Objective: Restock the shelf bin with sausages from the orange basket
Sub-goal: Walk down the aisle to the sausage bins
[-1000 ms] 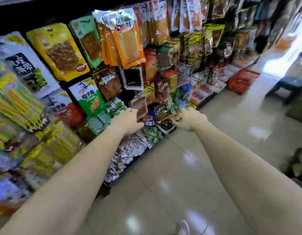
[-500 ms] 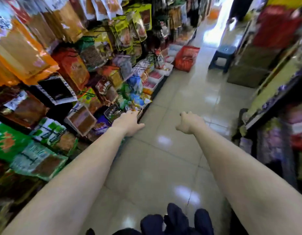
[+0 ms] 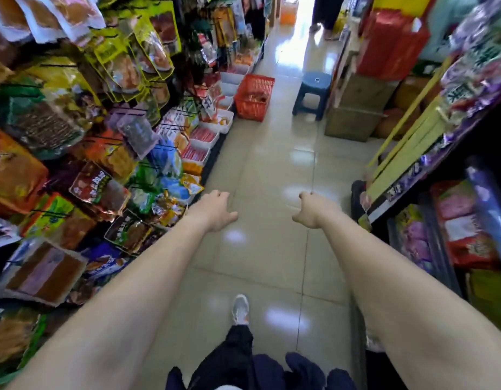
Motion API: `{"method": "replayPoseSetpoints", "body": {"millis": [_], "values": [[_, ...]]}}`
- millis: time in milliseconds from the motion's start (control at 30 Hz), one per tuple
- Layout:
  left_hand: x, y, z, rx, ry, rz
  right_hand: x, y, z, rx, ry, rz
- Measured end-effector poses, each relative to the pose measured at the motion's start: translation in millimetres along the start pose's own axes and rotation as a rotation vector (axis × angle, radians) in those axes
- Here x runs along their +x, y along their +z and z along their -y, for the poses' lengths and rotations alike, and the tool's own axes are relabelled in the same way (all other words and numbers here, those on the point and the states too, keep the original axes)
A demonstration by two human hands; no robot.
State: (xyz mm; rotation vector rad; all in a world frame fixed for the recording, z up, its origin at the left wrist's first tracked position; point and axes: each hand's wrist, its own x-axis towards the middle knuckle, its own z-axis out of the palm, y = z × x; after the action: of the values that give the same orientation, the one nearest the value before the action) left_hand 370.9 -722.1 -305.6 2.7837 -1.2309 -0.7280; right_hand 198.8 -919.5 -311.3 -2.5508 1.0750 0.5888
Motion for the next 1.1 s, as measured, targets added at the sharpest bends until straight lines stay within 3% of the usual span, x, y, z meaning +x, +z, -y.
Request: {"method": "replayPoseSetpoints", "body": {"millis": [333,567,800,1100], "values": [[192,-95,0,0.005,0.096,0.069,147,-110,19,0.095,0.071,-0.056],[317,-137,-43,0.073,0.174,0.111,259,-158,-18,0.161,0.155,-0.04],[459,-182,-91,0.118,0.148,0.153,391,-218,-73,0.227,0.179,-0.022],[622,-244,-136,-0.032,0.073,0.152,552,-319,-115,0.192,0.186,-0.007]]}}
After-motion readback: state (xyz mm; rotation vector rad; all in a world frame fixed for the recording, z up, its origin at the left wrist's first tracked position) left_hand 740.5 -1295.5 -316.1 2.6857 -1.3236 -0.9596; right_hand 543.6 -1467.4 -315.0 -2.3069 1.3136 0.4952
